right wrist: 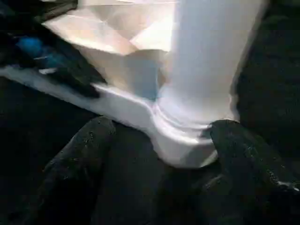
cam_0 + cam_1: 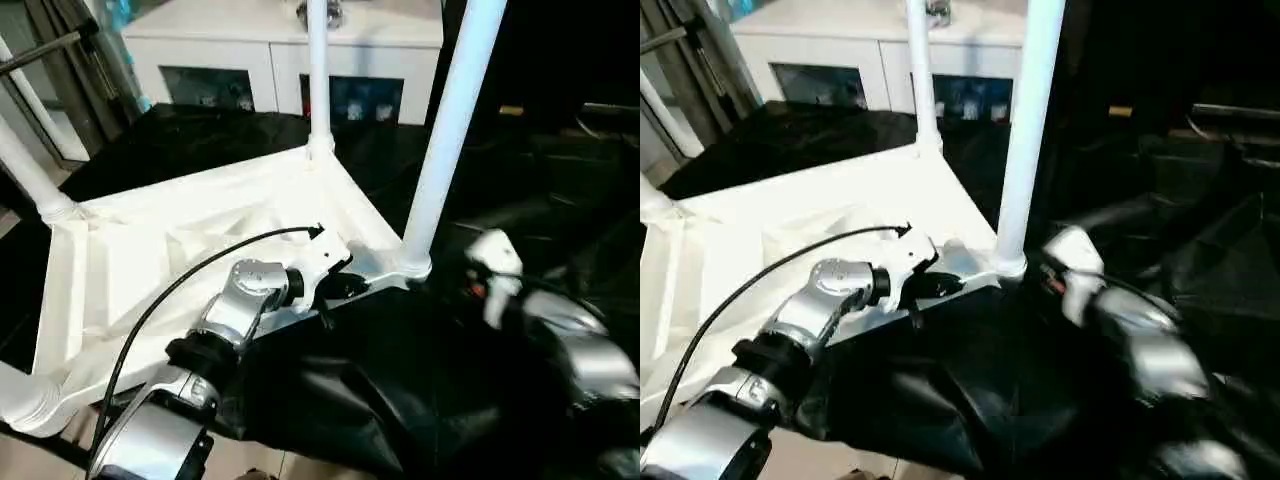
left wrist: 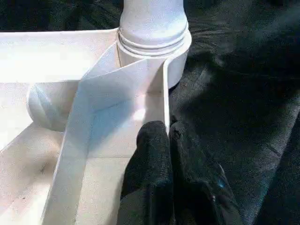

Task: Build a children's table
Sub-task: Rotate leg to tighten

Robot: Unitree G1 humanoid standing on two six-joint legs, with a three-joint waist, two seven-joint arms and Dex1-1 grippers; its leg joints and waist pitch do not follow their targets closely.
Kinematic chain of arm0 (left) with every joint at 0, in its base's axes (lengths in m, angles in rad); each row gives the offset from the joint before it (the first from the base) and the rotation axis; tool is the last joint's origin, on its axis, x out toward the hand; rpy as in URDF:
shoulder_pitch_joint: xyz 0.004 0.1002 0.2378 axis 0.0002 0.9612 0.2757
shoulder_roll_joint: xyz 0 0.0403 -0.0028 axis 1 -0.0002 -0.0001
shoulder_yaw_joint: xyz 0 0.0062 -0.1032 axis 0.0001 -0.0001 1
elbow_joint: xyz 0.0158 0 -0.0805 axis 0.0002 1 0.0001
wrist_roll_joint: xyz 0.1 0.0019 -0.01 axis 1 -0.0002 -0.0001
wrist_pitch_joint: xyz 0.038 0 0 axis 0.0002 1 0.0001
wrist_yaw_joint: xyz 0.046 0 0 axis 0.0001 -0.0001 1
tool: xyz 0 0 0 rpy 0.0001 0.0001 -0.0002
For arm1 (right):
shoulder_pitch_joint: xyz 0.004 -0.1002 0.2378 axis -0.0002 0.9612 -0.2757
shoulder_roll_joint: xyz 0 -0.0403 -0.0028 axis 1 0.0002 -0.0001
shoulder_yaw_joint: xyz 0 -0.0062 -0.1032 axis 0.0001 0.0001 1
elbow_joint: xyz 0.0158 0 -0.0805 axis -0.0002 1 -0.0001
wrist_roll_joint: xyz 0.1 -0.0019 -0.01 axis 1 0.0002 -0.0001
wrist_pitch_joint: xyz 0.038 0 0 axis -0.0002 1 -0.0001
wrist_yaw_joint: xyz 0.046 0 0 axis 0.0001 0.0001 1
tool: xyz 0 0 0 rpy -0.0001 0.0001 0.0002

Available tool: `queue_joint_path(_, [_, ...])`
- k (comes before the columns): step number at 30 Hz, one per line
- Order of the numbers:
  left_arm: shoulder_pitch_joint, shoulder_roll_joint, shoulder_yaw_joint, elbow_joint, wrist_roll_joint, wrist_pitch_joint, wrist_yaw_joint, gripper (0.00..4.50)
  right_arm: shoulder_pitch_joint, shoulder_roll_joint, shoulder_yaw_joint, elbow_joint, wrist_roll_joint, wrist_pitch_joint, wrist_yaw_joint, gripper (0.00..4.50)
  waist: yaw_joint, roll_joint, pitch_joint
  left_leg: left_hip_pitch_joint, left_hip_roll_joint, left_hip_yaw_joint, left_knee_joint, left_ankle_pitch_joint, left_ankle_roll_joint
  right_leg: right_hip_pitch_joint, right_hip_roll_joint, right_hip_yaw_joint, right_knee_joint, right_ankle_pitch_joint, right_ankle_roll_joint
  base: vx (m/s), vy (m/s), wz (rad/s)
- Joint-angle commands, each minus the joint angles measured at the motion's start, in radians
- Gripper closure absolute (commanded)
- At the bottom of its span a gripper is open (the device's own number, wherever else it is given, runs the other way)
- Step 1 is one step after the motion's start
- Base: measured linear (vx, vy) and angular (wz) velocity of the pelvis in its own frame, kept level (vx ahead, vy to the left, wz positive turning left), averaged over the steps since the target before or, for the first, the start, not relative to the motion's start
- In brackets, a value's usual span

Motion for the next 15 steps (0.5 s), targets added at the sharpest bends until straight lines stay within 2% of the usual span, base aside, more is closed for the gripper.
queue_joint_path(1, [0.015,-0.007,0.0,-0.037,-0.022,-0.049,-0.02,4.5,0.014,-0.022,-0.005,-0.071,0.041,0.034,0.037,0.85,0.002,-0.029,-0.058,0.01,0.009,0.005,-0.058,-0.195,0.113,0.052,-0.029,0.015,-0.075,-0.186,-0.218,0.0,0.0,0.0])
queue_joint_path(3, [0.022,-0.009,0.003,-0.045,-0.031,-0.062,-0.026,4.5,0.034,-0.032,-0.01,-0.118,0.073,0.073,0.059,0.85,0.002,-0.029,-0.058,0.008,0.009,0.005,-0.058,-0.189,0.115,0.051,-0.029,0.015,-0.075,-0.186,-0.216,0.0,0.0,0.0])
queue_joint_path(4, [0.024,-0.02,0.022,-0.059,-0.052,-0.046,-0.016,4.5,0.044,-0.032,-0.009,-0.161,0.113,0.129,0.076,0.66,0.002,-0.027,-0.058,0.009,0.008,0.005,-0.058,-0.193,0.115,0.049,-0.028,0.014,-0.076,-0.196,-0.218,0.0,0.0,0.0])
queue_joint_path(5, [0.024,-0.02,0.022,-0.059,-0.052,-0.046,-0.016,4.5,0.044,-0.032,-0.009,-0.161,0.113,0.129,0.076,0.55,0.002,-0.027,-0.058,0.009,0.008,0.005,-0.058,-0.193,0.115,0.049,-0.028,0.014,-0.076,-0.196,-0.218,0.0,0.0,0.0])
queue_joint_path(6, [0.022,-0.026,0.033,-0.07,-0.068,-0.021,-0.017,4.06,0.047,-0.028,-0.005,-0.178,0.122,0.143,0.074,0.48,0.004,-0.026,-0.059,0.011,0.01,0.005,-0.057,-0.189,0.114,0.049,-0.03,0.015,-0.075,-0.196,-0.219,0.0,0.0,0.0])
queue_joint_path(7, [0.023,-0.027,0.044,-0.091,-0.082,-0.002,-0.015,3.95,0.048,-0.018,0.001,-0.2,0.129,0.163,0.064,0.44,0.007,-0.026,-0.06,0.011,0.012,0.004,-0.057,-0.181,0.113,0.047,-0.03,0.015,-0.073,-0.189,-0.221,0.0,0.0,0.0])
queue_joint_path(9, [0.025,-0.018,0.043,-0.107,-0.078,0.0,-0.011,3.92,0.043,-0.006,0.01,-0.201,0.124,0.159,0.057,0.23,0.012,-0.023,-0.062,0.01,0.015,0.003,-0.058,-0.167,0.109,0.045,-0.03,0.015,-0.068,-0.158,-0.235,0.0,0.0,0.0])
queue_joint_path(11, [0.034,0.002,0.052,-0.162,-0.085,0.04,-0.011,3.67,0.033,0.022,0.027,-0.203,0.112,0.157,0.034,0.05,0.014,-0.023,-0.061,0.011,0.015,0.003,-0.058,-0.167,0.104,0.044,-0.031,0.015,-0.066,-0.145,-0.24,0.0,0.0,0.0])
queue_joint_path(13, [0.046,0.024,0.074,-0.219,-0.099,0.088,-0.003,3.49,0.025,0.047,0.038,-0.2,0.098,0.152,0.003,0.0,0.012,-0.023,-0.061,0.011,0.013,0.003,-0.058,-0.166,0.097,0.044,-0.029,0.015,-0.063,-0.131,-0.24,0.0,0.0,0.0])
queue_joint_path(14, [0.062,0.059,0.093,-0.278,-0.102,0.132,0.003,3.49,0.014,0.076,0.046,-0.187,0.076,0.133,-0.039,0.0,0.011,-0.019,-0.061,0.009,0.012,0.002,-0.059,-0.163,0.092,0.045,-0.029,0.015,-0.061,-0.127,-0.239,0.0,0.0,0.0])
queue_joint_path(15, [0.077,0.09,0.104,-0.325,-0.109,0.18,-0.008,3.49,-0.001,0.099,0.047,-0.164,0.061,0.133,-0.076,0.0,0.009,-0.02,-0.061,0.008,0.013,0.001,-0.06,-0.159,0.087,0.046,-0.03,0.015,-0.059,-0.123,-0.236,0.0,0.0,0.0])
